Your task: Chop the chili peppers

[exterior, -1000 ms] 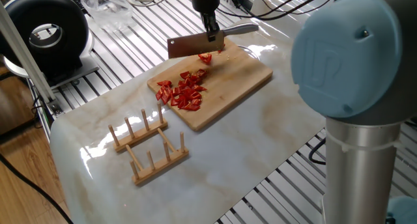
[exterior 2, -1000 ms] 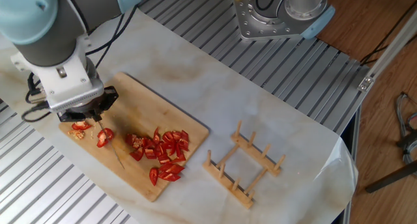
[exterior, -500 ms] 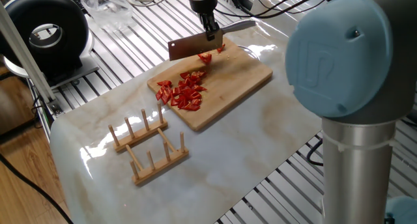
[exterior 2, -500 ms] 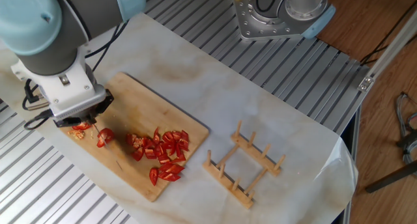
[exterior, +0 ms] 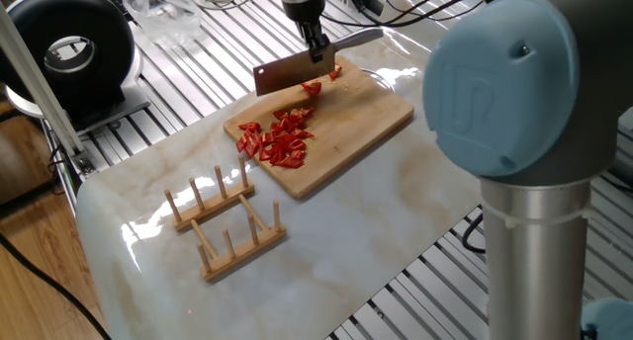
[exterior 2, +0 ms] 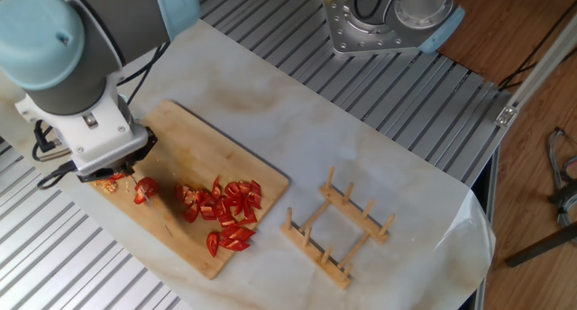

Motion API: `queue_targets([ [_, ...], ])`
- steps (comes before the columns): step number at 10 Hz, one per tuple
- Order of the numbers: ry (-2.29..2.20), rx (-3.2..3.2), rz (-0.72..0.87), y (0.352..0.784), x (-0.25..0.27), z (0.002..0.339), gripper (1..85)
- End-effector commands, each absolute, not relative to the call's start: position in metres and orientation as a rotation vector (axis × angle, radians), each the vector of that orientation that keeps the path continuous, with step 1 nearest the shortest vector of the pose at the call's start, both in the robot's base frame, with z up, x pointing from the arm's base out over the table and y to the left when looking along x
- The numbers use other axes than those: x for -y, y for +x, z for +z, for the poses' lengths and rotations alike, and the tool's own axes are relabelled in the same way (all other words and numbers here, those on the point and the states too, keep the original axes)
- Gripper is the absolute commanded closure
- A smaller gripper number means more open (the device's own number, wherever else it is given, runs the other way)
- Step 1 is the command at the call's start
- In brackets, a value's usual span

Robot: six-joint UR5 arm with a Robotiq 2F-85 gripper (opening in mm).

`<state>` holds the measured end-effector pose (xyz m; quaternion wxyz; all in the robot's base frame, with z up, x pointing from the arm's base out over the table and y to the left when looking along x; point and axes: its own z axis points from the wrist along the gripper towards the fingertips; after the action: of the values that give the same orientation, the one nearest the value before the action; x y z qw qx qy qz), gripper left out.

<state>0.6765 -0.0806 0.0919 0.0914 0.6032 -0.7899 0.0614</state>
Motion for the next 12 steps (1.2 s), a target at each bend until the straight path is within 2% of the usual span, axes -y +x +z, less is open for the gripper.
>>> queue_targets([
  [1, 1.803, 2.333, 0.152, 0.675, 0.077, 0.089, 84.3],
  [12, 1.835, 2.335, 0.157, 0.688, 0.072, 0.079, 84.3],
])
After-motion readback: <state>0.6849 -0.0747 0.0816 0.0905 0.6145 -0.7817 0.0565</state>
